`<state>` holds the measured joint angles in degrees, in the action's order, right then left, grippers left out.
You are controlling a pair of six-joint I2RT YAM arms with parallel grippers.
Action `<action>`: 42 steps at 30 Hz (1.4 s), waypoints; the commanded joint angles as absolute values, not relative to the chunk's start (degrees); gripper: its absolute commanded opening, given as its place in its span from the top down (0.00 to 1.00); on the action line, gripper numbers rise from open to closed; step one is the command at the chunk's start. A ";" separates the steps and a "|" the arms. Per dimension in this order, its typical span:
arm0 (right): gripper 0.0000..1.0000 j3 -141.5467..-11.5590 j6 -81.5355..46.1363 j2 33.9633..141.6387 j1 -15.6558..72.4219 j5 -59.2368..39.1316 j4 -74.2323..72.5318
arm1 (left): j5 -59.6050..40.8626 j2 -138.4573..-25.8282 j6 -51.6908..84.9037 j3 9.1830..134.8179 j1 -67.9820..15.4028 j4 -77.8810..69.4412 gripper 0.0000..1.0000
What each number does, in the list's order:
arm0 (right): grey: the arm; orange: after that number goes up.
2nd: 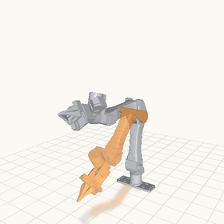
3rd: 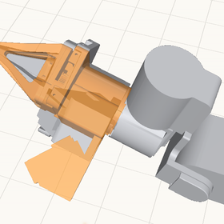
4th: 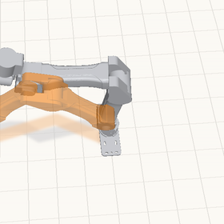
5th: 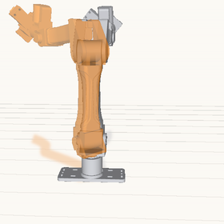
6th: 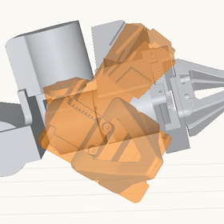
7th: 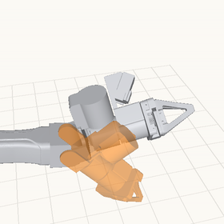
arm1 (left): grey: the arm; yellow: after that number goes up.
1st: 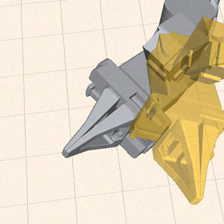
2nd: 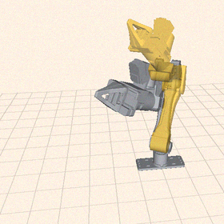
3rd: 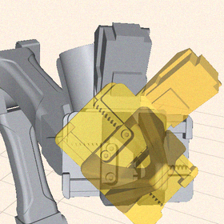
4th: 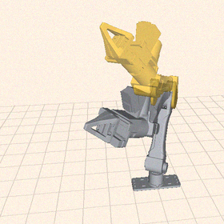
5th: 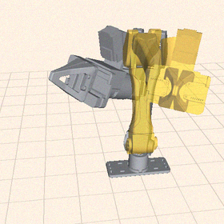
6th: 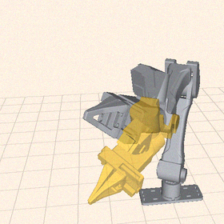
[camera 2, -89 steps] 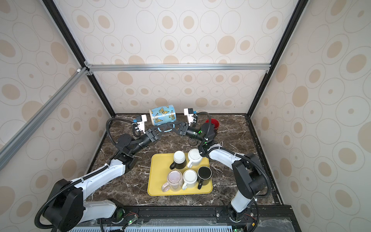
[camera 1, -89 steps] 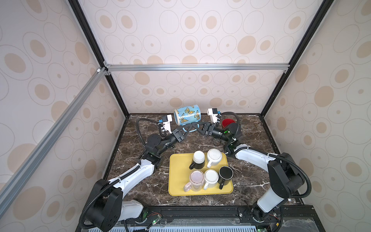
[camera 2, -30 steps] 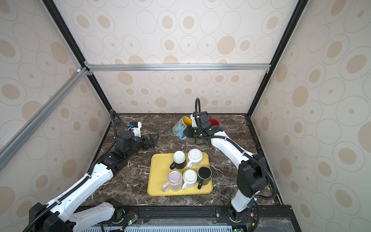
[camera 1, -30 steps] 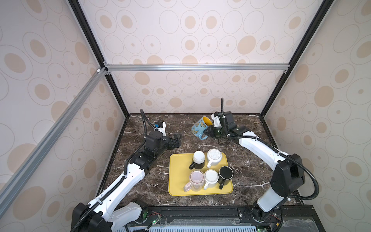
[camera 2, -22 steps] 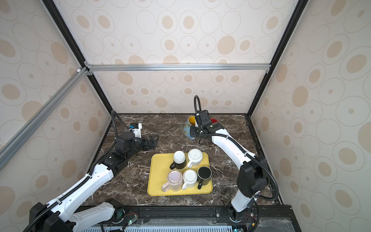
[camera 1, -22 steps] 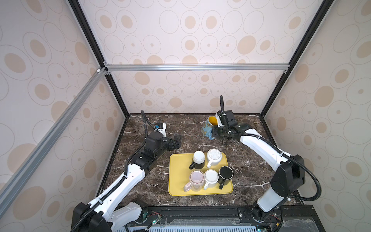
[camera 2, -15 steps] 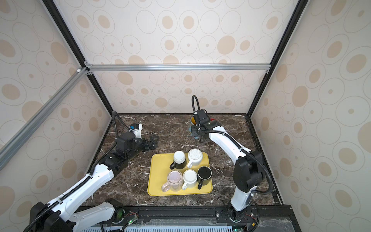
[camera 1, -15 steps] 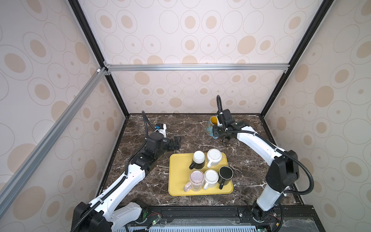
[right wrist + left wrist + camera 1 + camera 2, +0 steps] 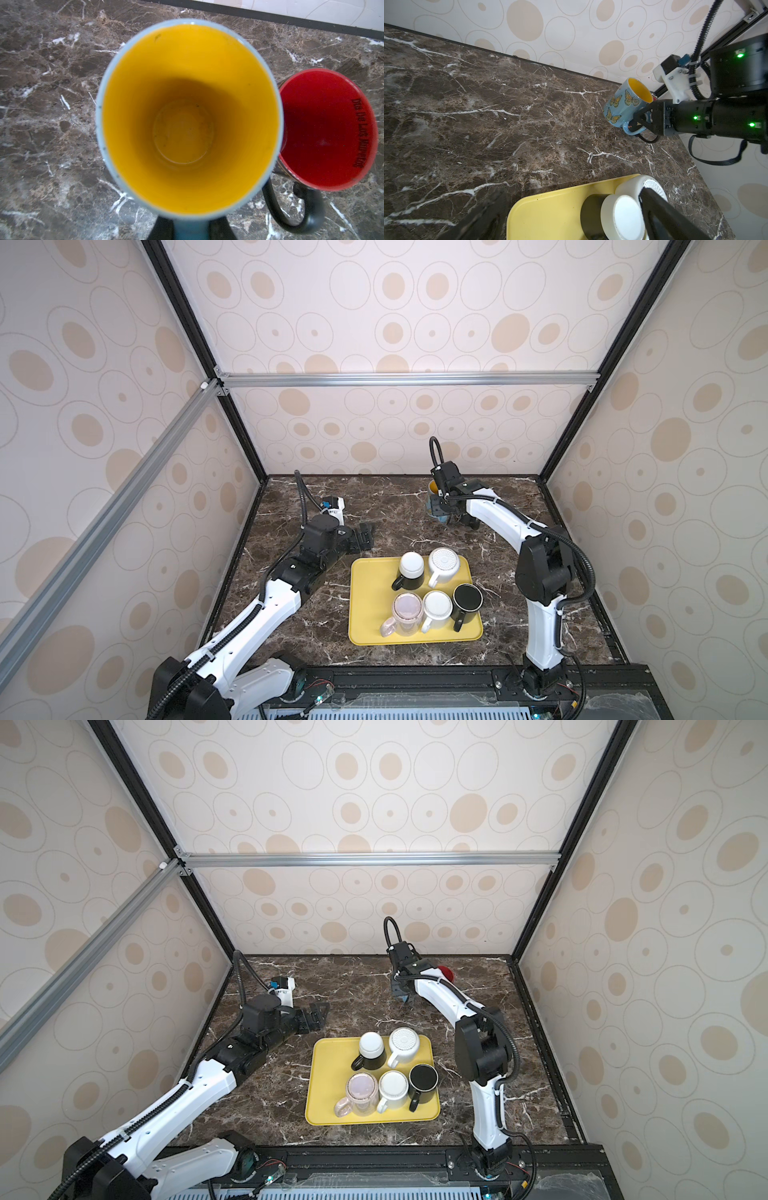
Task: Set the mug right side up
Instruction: 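Rotate the mug upright with the right gripper and lower it beside the skull mug, then open the right gripper and lift it off the upright butterfly mug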
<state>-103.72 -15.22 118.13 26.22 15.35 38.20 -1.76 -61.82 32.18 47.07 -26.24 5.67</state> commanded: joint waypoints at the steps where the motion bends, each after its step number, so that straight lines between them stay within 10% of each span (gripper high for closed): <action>1: 1.00 -107.11 -13.74 119.05 25.98 19.48 37.13 | -0.79 -62.22 30.67 47.15 -25.91 5.65 0.00; 27: 1.00 -109.07 -13.49 124.55 25.76 22.42 39.15 | -1.67 -64.65 31.11 46.49 -25.92 4.39 0.00; 42: 0.58 -109.42 -15.00 122.98 25.97 20.22 40.45 | -1.05 -63.15 31.03 45.47 -25.92 4.48 0.00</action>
